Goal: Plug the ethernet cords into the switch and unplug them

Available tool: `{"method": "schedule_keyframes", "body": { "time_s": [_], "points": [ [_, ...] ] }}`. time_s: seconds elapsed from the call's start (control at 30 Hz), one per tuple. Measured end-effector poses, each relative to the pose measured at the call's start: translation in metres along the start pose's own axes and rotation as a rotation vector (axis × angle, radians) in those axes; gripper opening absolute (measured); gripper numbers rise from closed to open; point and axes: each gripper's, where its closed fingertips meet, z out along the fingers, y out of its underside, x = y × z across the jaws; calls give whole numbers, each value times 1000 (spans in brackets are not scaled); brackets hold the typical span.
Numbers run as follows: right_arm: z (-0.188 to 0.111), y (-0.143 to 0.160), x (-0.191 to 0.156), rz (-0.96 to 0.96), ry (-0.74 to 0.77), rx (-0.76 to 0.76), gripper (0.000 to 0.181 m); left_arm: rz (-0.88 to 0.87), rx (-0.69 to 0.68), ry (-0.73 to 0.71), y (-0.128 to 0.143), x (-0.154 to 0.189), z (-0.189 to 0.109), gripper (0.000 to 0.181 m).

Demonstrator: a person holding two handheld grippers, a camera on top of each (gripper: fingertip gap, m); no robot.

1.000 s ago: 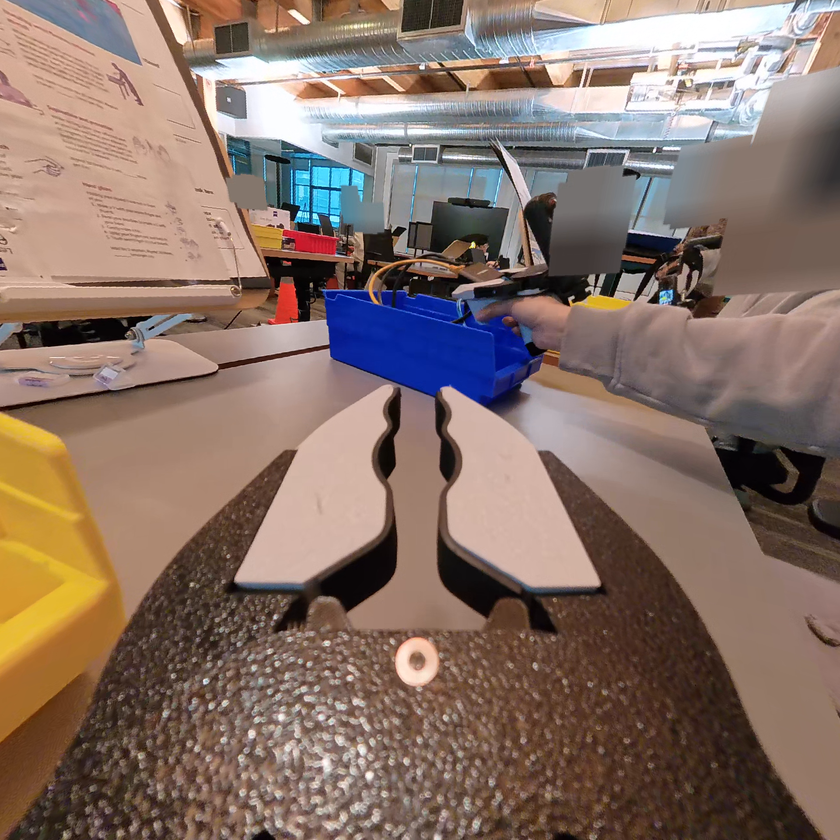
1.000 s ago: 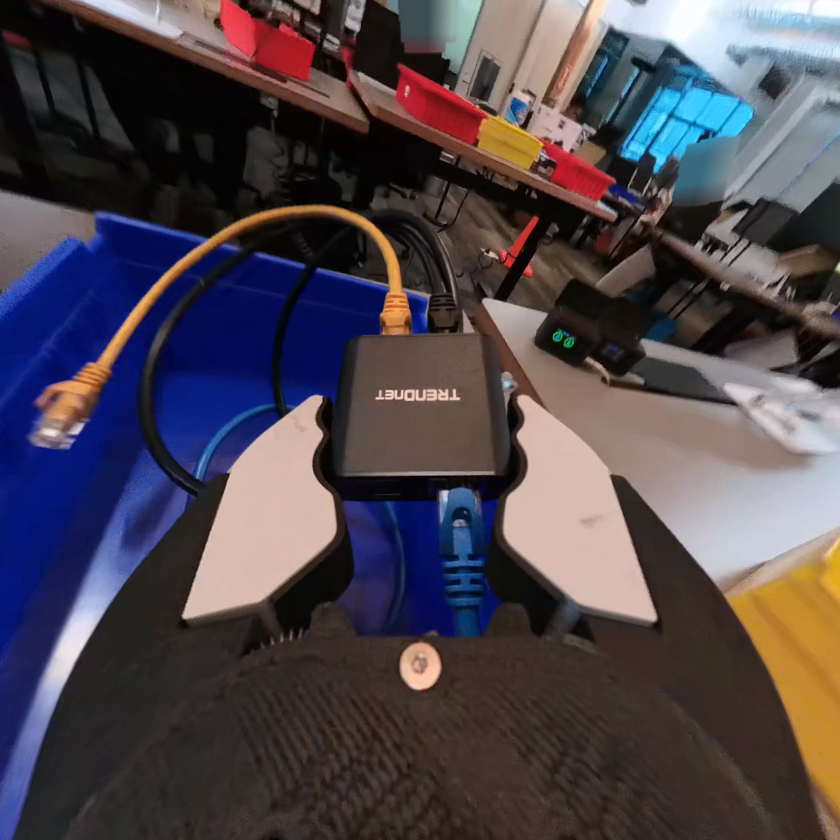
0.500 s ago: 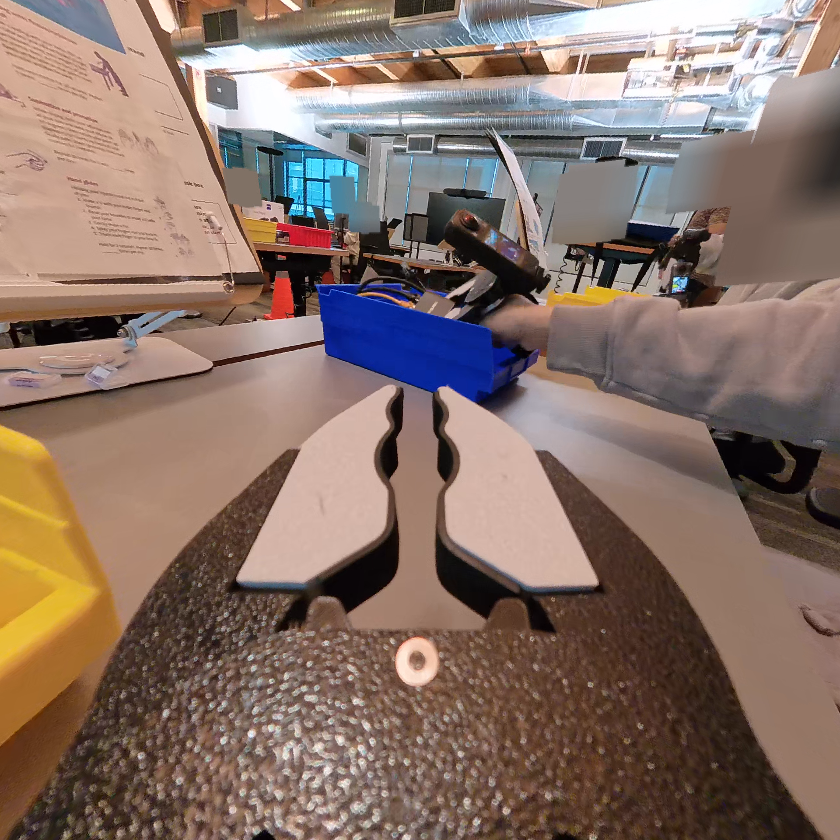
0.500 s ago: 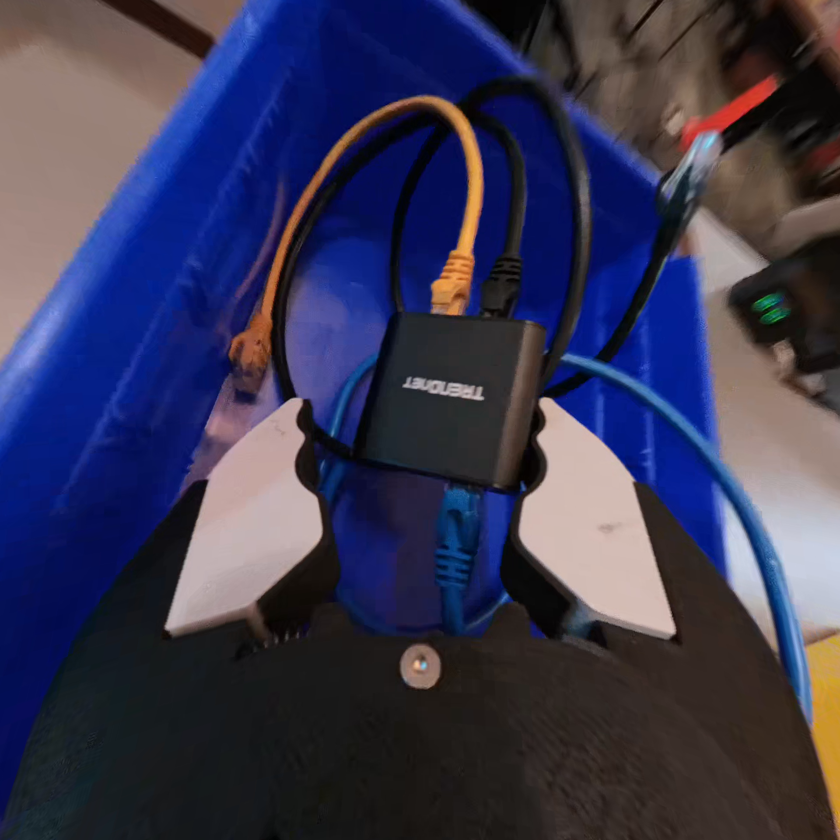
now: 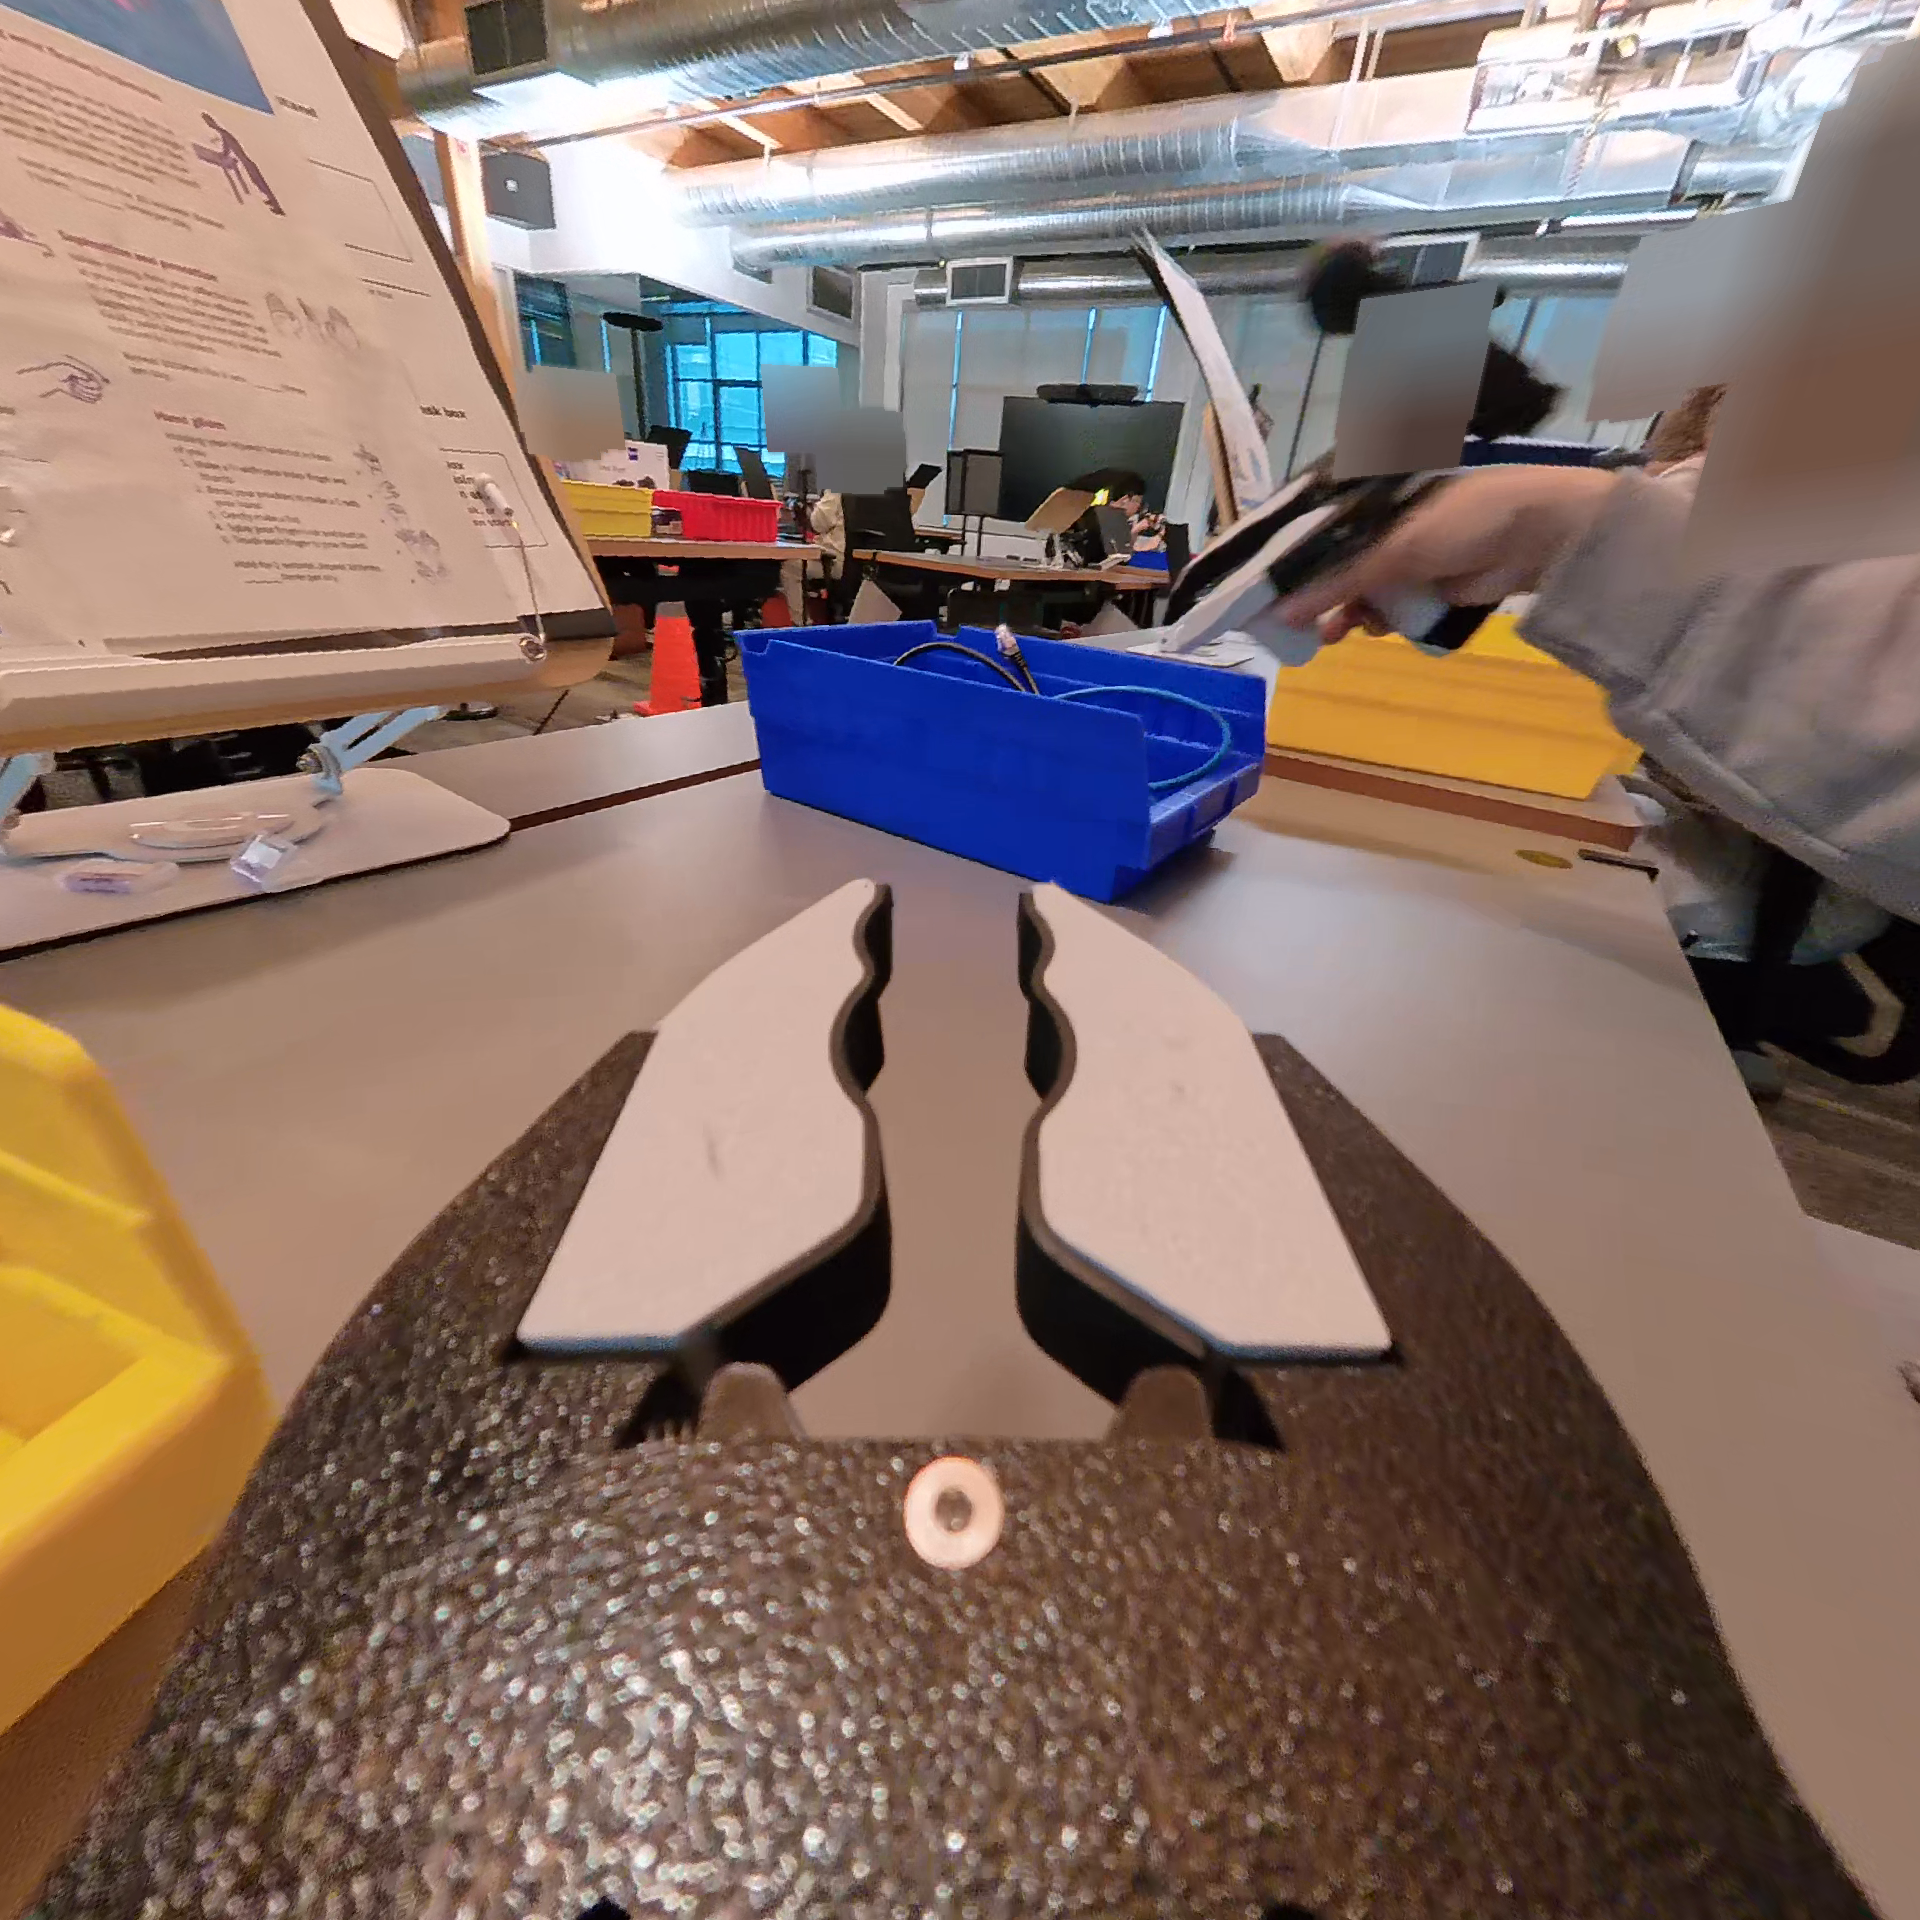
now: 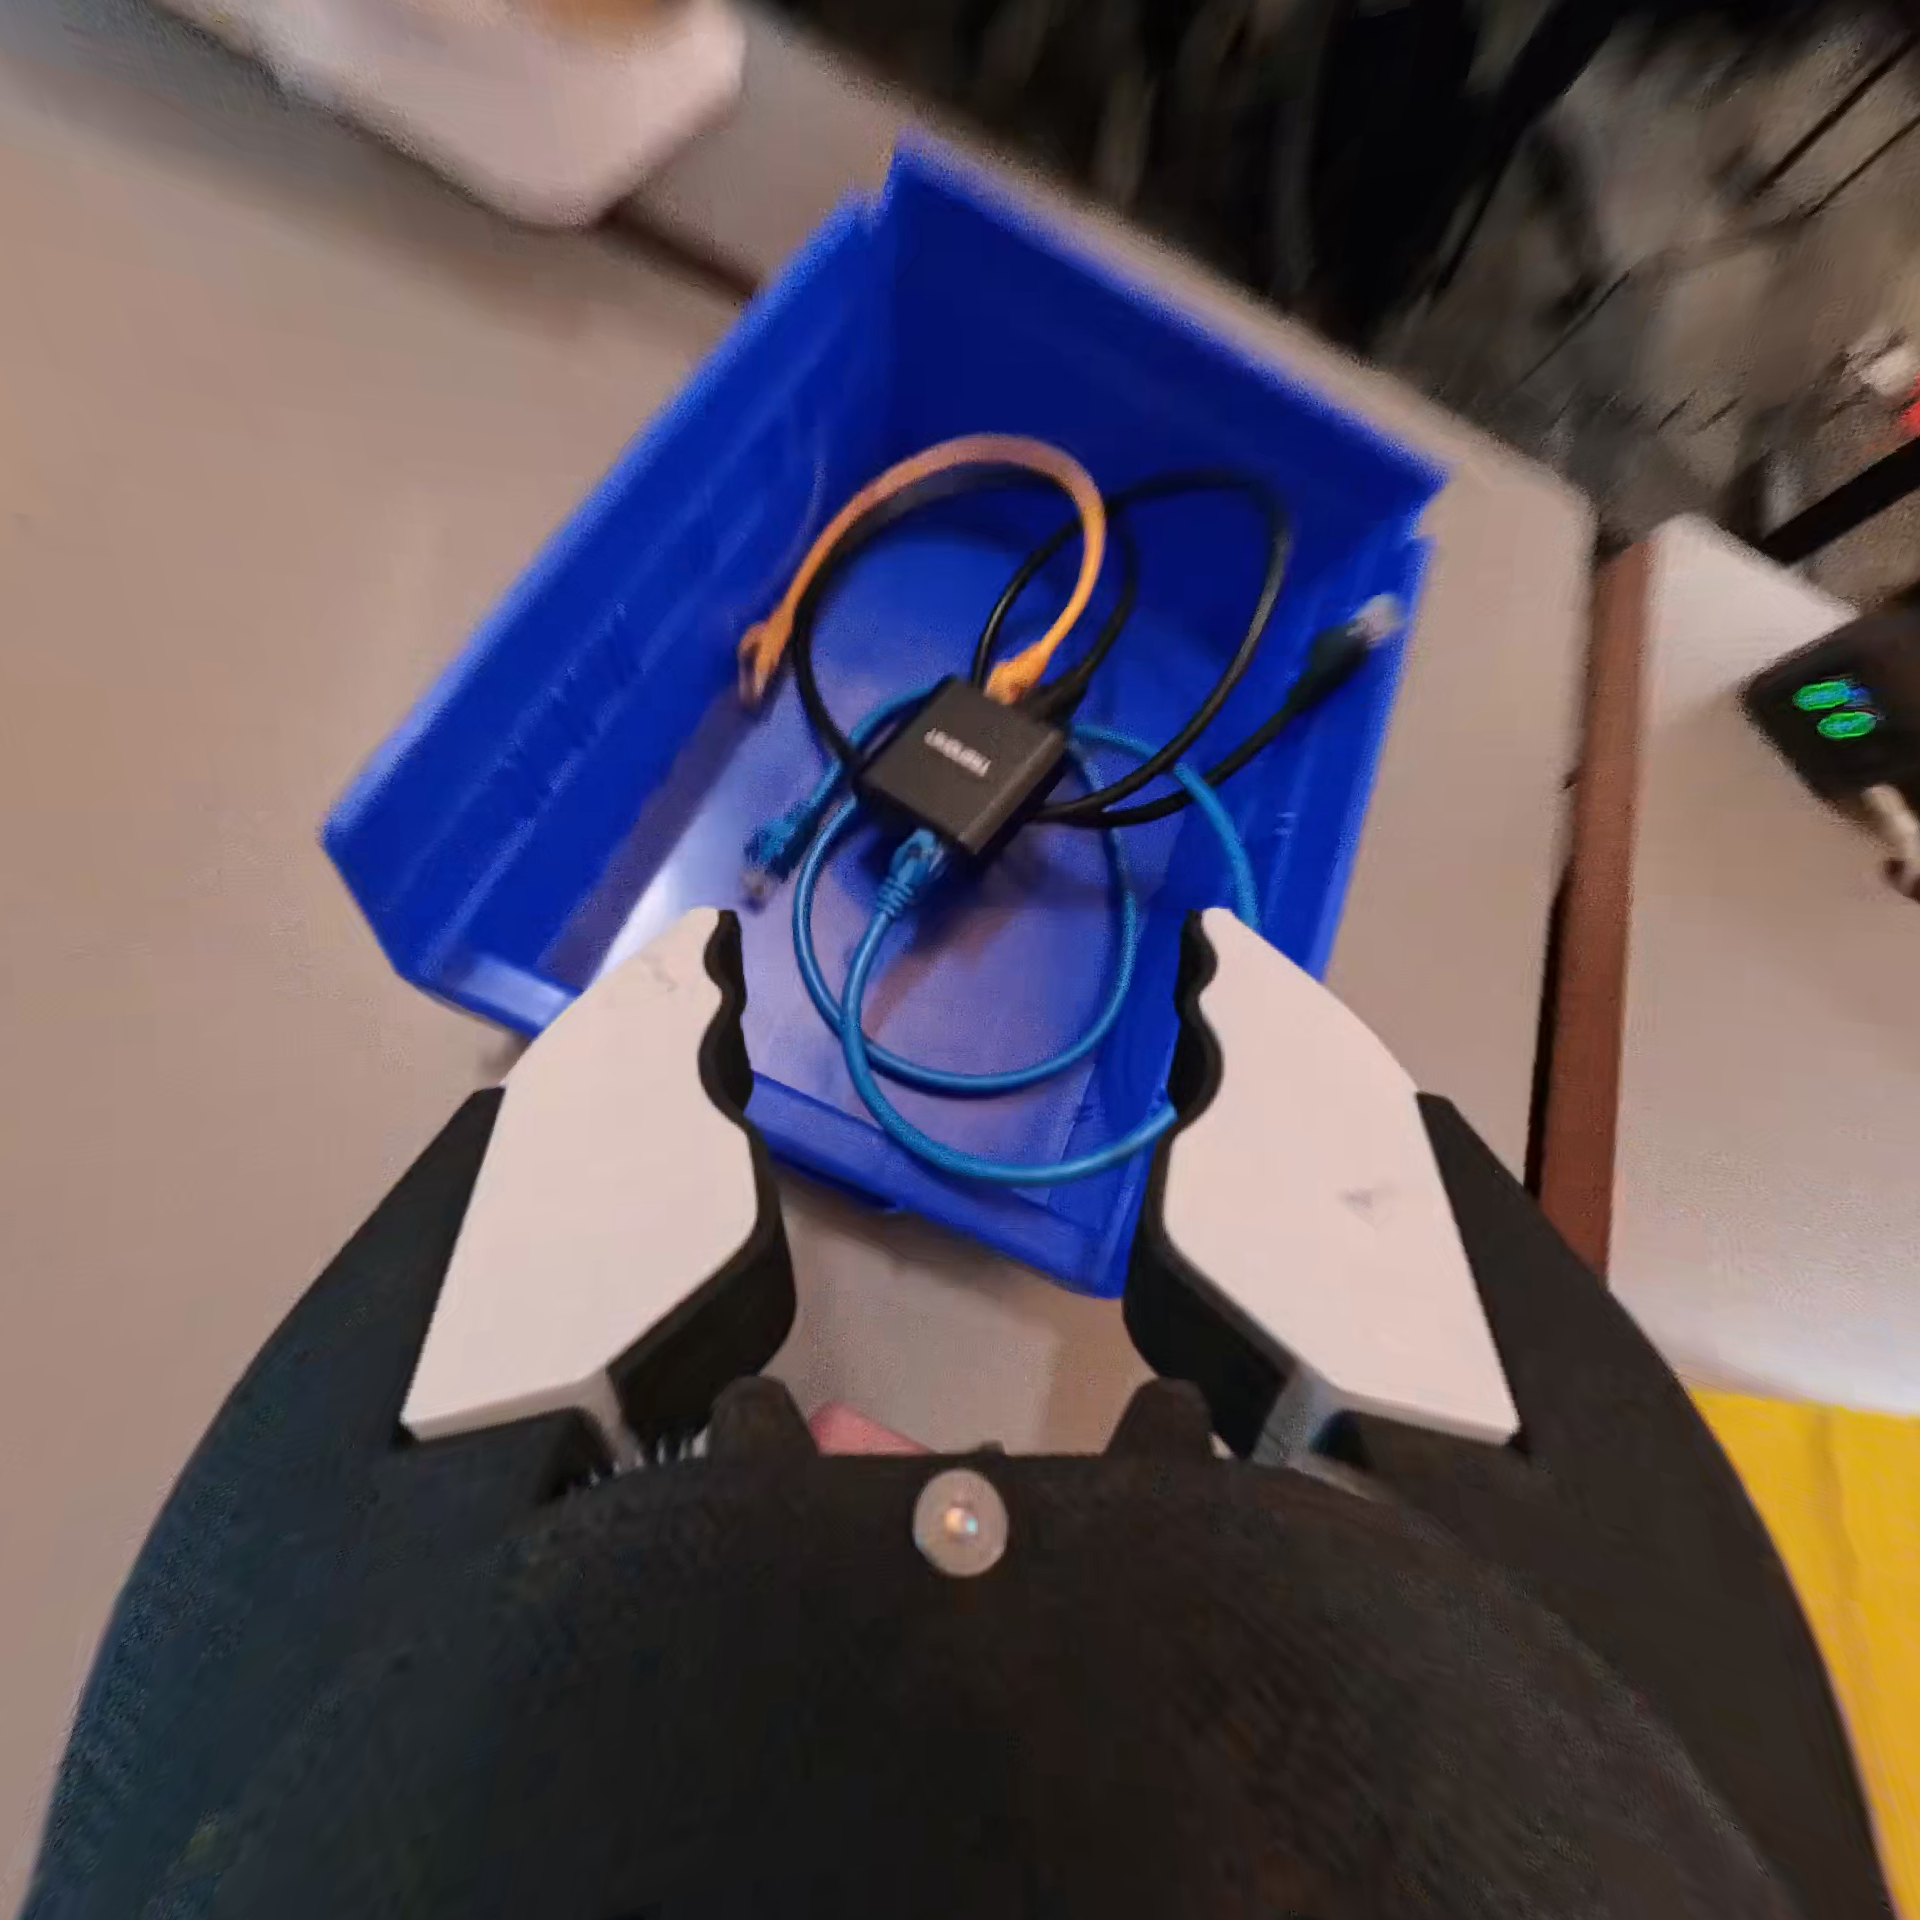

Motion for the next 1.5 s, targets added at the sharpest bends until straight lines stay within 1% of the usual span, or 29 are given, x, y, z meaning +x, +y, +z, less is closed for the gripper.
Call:
{"method": "schedule_keyframes", "body": {
  "time_s": [0.03,0.07,0.13,0.2,0.23,0.3,0.33,0.37,0.4,0.43,0.5,0.6,0.67,0.7,0.77,0.83,0.87,0.9,0.93,1.0,1.03,1.1,1.17,1.23,1.3,1.4,1.5],
  "points": [
    [-16,3,1,43,34,95,79,12,-9,-10,1,0,1,24],
    [-29,12,1,76,64,159,79,28,-24,-21,3,0,3,26],
    [-48,40,-4,124,123,239,83,60,-65,-64,8,1,8,32],
    [-58,71,-10,133,156,256,86,46,-76,-134,11,2,20,51],
    [-61,86,-9,143,189,242,88,19,-85,-182,13,3,28,53],
    [-63,115,0,156,264,197,95,-30,-142,-233,22,11,53,65],
    [-64,126,8,172,306,182,95,-36,-183,-243,28,18,70,67],
    [-65,133,15,185,328,165,96,-24,-228,-244,32,26,89,74],
    [-68,139,21,186,340,139,100,6,-264,-241,34,34,110,85],
    [-72,144,30,193,379,118,104,44,-291,-243,33,42,131,91],
    [-82,147,47,227,454,125,104,103,-309,-259,25,54,174,99],
    [-85,149,51,247,443,136,104,120,-299,-274,8,65,234,108],
    [-85,147,49,243,420,143,103,111,-311,-294,5,66,269,109],
    [-85,146,49,242,419,148,102,117,-342,-313,10,63,283,110],
    [-89,143,50,237,424,159,101,146,-434,-397,28,49,302,111],
    [-92,138,48,233,416,178,101,173,-542,-453,52,35,310,108],
    [-93,136,47,233,412,187,101,172,-612,-458,67,31,311,103],
    [-93,135,46,234,403,194,100,170,-668,-455,80,26,310,89],
    [-93,134,44,235,388,200,99,176,-679,-465,86,20,308,58],
    [-93,133,41,240,371,204,98,193,-630,-513,88,2,299,35],
    [-96,130,39,238,365,210,97,146,-603,-500,87,-1,293,30],
    [-105,121,39,228,366,246,95,179,-619,-461,85,-3,272,29],
    [-113,111,37,222,363,284,93,167,-611,-415,83,-2,242,27],
    [-114,105,30,215,335,299,90,173,-615,-366,80,0,201,26],
    [-110,96,15,191,278,298,87,187,-631,-315,78,5,154,26],
    [-106,71,-22,129,177,327,87,193,-666,-239,73,14,76,24],
    [-102,33,-84,57,24,406,89,206,-685,-165,67,24,-5,23]
  ]
}}
